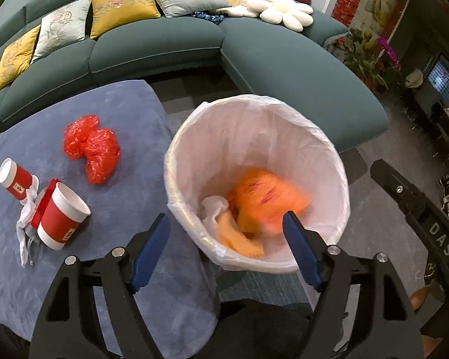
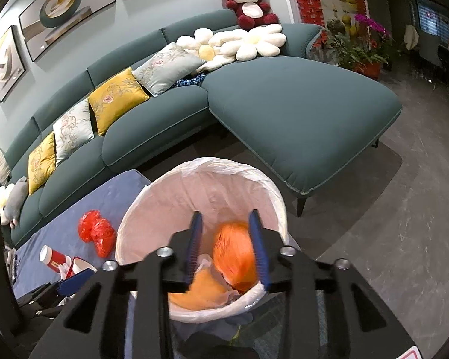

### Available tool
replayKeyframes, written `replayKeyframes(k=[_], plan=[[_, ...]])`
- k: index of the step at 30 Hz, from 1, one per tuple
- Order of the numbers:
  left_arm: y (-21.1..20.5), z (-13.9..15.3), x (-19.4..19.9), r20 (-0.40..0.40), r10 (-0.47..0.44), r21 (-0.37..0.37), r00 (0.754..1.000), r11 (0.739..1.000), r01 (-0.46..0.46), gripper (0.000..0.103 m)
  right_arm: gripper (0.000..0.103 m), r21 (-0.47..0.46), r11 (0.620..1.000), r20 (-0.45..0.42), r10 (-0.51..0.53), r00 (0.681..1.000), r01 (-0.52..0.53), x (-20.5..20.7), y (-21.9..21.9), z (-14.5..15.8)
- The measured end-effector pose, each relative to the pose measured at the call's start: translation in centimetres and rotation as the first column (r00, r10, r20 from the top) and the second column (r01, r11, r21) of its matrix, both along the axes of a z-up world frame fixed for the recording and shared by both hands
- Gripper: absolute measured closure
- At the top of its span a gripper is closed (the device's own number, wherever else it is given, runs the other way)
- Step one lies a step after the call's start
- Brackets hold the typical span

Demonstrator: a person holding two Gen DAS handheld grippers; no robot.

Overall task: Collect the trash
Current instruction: 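Carry foam net and orange bag over the bin and open both tools, then move both tools back over the table toward the tissue and red plastic bag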

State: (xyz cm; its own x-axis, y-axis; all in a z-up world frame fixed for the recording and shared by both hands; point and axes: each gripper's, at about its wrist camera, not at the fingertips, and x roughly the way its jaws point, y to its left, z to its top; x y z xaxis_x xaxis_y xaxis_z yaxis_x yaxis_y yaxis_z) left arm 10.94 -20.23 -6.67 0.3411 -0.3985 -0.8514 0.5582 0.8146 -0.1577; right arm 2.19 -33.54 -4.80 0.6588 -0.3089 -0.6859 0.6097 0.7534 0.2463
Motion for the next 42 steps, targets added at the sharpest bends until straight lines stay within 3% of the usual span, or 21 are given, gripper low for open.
replayKeyframes(k=[6,12,25,31,42], plan=[[1.6,0.3,0.6,0.004,0.038,-0.005,0.999,0.999,-0.038,0.029,0.055,-0.017,1.000,-0.005,0.019,1.000,-0.019,0.6,1.2,0.3],[3.9,0.5,1.4,-0.003,0.088,-0.025,0.996,0.996,-0.088,0.029,0.048,-0.031,0.998,-0.007,0.047,0.999,-0.047,1.4,2.8,0.8],[9.8,0.9,3.1,-0.017,0.196,-0.057,0.980,0.979,-0.197,0.029,0.042,-0.062,0.986,-0.018,0.153,0.988,-0.153,3.8,7.7,1.9],[13.0,0.9,3.9,-0.024,0.250,-0.068,0.968,0.966,-0.251,0.029,0.041,-0.071,0.976,-0.029,0.206,0.978,-0.208,5.4,10.6,2.0],[20.2,-0.6,6.1,-0.069,0.376,-0.068,0.924,0.922,-0.381,0.029,0.035,-0.067,0.951,-0.069,0.297,0.952,-0.302,8.4,15.7,1.0]])
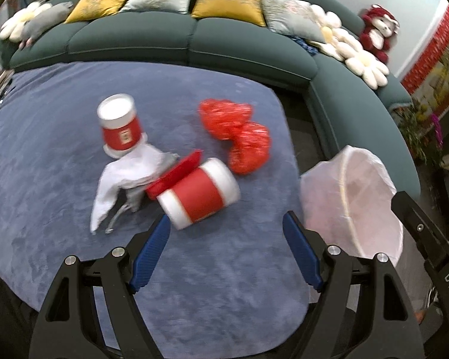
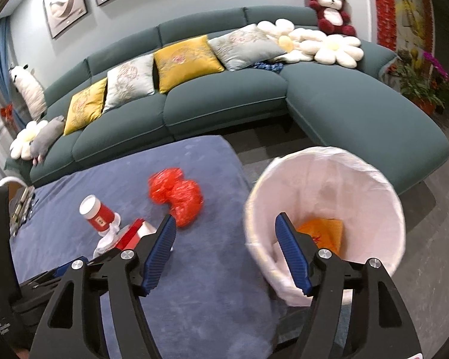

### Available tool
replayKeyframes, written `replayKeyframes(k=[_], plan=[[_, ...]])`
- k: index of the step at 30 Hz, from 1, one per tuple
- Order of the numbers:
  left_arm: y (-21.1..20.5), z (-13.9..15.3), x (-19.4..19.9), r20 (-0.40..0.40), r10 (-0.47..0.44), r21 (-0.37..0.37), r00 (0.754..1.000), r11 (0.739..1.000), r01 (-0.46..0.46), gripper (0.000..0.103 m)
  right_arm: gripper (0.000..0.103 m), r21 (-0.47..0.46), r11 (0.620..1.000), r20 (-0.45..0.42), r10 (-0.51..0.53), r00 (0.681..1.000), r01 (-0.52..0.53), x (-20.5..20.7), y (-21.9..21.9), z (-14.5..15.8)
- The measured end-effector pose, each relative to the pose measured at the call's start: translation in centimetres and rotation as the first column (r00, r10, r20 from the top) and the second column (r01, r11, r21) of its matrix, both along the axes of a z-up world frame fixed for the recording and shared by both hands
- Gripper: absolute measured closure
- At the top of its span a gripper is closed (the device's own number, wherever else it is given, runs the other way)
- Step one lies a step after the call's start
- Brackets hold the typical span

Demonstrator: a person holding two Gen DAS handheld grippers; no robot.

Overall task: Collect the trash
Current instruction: 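Move both tools back over the table toward the tissue and red plastic bag, then grasp the white tissue with the left tool while the right grasps the red plastic bag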

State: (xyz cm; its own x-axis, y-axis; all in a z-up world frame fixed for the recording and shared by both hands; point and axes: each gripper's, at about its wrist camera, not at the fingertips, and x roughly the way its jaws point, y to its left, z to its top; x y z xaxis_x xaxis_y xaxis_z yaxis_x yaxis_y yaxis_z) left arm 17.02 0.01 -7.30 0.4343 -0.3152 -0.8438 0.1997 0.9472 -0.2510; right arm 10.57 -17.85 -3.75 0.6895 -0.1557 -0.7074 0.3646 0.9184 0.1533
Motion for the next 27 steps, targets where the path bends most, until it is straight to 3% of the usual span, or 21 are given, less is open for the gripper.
replayKeyframes(k=[11,17,27], plan=[[6.8,-3.1,2.8,-0.062,0.122,0.003,0.991,0.993,-0.122,0.029,0.032,0.007,0.998,-0.069,0.067,0.995,-0.067,4.1,4.2,-2.7],[9.4,-5.5,4.7,-0.093,0.160,0.040,0.983,0.987,-0.157,0.029,0.032,0.018,0.995,-0.116,0.095,0.989,-0.094,7.3,5.8,-4.8],[10.3,-8.9,8.0,-0.151,0.152,0.064,0.977,0.987,-0.144,0.033,0.032,0.025,0.992,-0.195,0.127,0.973,-0.125,13.2,6.2,-8.6]])
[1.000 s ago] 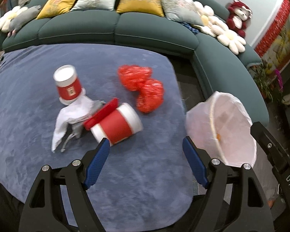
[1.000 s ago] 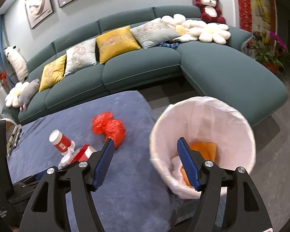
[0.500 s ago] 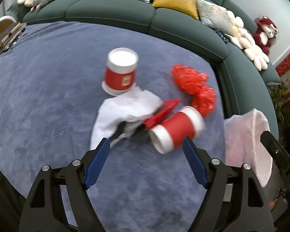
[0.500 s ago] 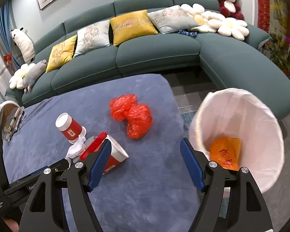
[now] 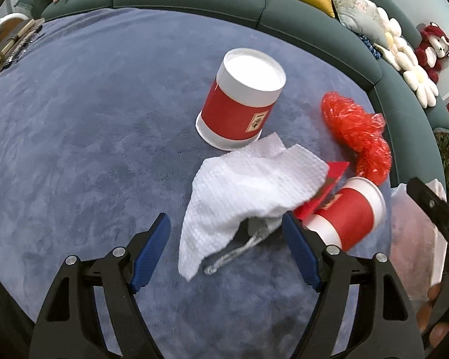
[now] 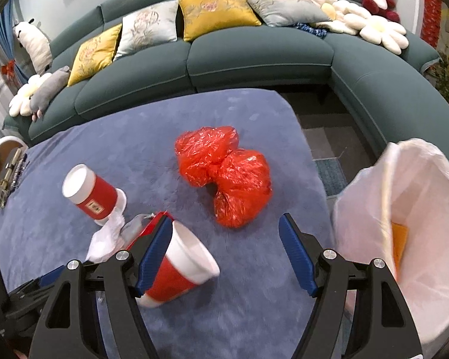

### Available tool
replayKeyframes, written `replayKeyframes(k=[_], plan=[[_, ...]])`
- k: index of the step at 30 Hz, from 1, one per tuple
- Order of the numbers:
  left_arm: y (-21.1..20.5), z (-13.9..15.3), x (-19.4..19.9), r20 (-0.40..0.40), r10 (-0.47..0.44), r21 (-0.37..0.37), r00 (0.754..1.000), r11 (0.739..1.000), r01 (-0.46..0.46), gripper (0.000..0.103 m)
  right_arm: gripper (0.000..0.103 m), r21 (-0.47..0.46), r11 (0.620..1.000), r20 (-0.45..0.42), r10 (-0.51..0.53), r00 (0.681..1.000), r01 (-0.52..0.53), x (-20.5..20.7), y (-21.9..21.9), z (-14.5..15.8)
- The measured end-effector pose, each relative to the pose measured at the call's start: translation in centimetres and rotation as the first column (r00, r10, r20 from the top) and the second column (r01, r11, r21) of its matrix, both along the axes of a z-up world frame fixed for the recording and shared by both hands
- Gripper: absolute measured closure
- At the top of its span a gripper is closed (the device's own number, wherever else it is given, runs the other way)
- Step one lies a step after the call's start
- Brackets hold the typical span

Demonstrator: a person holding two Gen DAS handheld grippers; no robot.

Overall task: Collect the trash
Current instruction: 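Grasp the white tissue with the left tool while the right grasps the red plastic bag, then carry tissue and red plastic bag over the bin and open both tools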

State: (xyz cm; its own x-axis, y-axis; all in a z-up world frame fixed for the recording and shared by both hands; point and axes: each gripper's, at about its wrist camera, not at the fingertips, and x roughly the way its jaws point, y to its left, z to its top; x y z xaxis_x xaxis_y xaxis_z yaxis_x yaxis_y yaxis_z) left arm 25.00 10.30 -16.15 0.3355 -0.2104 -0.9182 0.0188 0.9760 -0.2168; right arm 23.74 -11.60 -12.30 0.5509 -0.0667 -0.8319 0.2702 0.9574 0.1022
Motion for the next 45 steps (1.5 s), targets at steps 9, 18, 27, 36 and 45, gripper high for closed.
replayKeyframes(k=[9,18,27,36,45], plan=[[-0.6,-1.6,1.2,-0.040,-0.046,-0.055,0.998,0.998,0.044,0.059,0.032,-0.021,1.000,-0.060,-0.008,0.998,0.007,4.7,-1.7,-3.1],[-0.7,-1.0,1.2,-0.038,-0.058,-0.104,0.998,0.993,0.054,0.092,0.048,0.011,1.000,-0.109,-0.001,0.994,0.002,7.1,-2.3,-6.1],[1.1,1.4,0.4,0.007,0.007,-0.122,1.000,0.992,-0.007,0.097,0.076,0.027,1.000,-0.060,0.000,0.998,0.001,5.7,-2.0,-4.5],[0.9,6.1,-1.0,0.101,0.013,-0.132,0.995,0.991,0.000,0.097,0.081,0.048,0.999,0.070,-0.023,0.997,0.020,2.3,-2.4,1.2],[-3.7,10.2,-3.1,0.178,-0.067,-0.137,0.982,0.986,0.092,0.097,0.081,0.041,0.998,0.173,-0.055,0.983,0.049,-3.0,-4.5,6.2]])
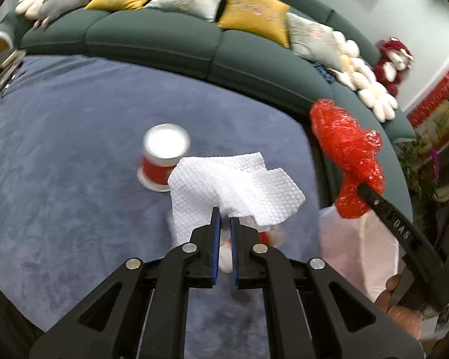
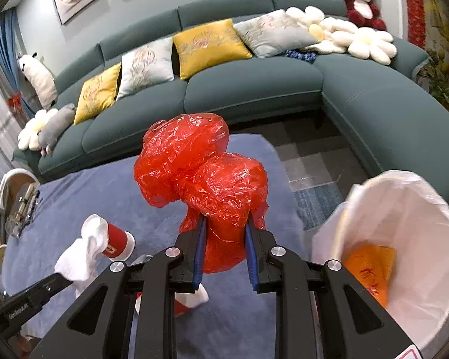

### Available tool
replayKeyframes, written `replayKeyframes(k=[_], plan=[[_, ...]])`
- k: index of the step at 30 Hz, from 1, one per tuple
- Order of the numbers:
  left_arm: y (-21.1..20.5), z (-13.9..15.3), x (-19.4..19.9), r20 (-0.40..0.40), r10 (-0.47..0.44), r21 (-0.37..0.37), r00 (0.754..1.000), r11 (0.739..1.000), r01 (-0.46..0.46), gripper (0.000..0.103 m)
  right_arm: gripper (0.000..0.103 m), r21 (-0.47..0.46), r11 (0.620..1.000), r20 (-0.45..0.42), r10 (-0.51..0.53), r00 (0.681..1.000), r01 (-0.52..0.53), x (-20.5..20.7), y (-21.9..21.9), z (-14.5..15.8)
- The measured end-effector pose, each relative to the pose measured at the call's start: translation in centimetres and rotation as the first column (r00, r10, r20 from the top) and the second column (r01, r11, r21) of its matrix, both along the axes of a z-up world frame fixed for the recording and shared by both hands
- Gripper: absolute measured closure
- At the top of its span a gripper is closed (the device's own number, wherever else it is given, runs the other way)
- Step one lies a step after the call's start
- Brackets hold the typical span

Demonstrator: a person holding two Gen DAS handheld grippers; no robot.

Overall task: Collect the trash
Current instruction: 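Carry tissue and red plastic bag over the bin and open both tools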

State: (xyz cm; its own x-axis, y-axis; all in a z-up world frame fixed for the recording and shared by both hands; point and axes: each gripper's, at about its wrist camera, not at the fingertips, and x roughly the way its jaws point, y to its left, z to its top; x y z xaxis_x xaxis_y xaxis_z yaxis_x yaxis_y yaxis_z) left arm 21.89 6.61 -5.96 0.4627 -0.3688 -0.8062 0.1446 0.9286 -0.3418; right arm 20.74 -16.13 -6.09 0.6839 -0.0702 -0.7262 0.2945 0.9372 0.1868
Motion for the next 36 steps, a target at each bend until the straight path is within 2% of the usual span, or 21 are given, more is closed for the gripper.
replayKeyframes(k=[5,12,16,25,32,34,36], plan=[[-4.7,2.3,-1.6,0.050,-0.085,-0.003,0.995,0.996,0.085,0.097,0.081,-0.015,0.999,0.026,-0.042,0.999,0.042,-3.6,-2.2,1.4],[-12.0,3.8,-4.4,0.077,-0.211,-0.012,0.975,0.977,0.212,0.097,0.081,-0.028,0.992,0.054,-0.125,0.991,0.126,-8.8,-6.6,2.5],[-16.0,4.1,-5.9,0.083,-0.284,0.002,0.955,0.959,0.285,0.097,0.081,-0.032,0.983,0.065,-0.179,0.982,0.182,-11.3,-9.5,2.9],[-25.0,3.3,-9.2,0.069,-0.444,0.024,0.893,0.896,0.443,0.096,0.081,-0.013,0.953,0.054,-0.301,0.952,0.303,-16.4,-15.3,2.1],[-28.8,1.9,-10.1,0.041,-0.494,0.071,0.868,0.868,0.491,0.095,0.081,0.013,0.933,0.040,-0.360,0.932,0.360,-18.4,-17.8,0.8],[-29.1,1.7,-10.2,0.042,-0.495,0.073,0.868,0.868,0.491,0.094,0.081,0.016,0.930,0.038,-0.368,0.929,0.367,-18.6,-18.1,0.5],[-29.2,1.4,-10.1,0.044,-0.480,0.093,0.876,0.875,0.475,0.086,0.081,0.022,0.928,0.037,-0.373,0.927,0.372,-18.8,-18.4,0.3]])
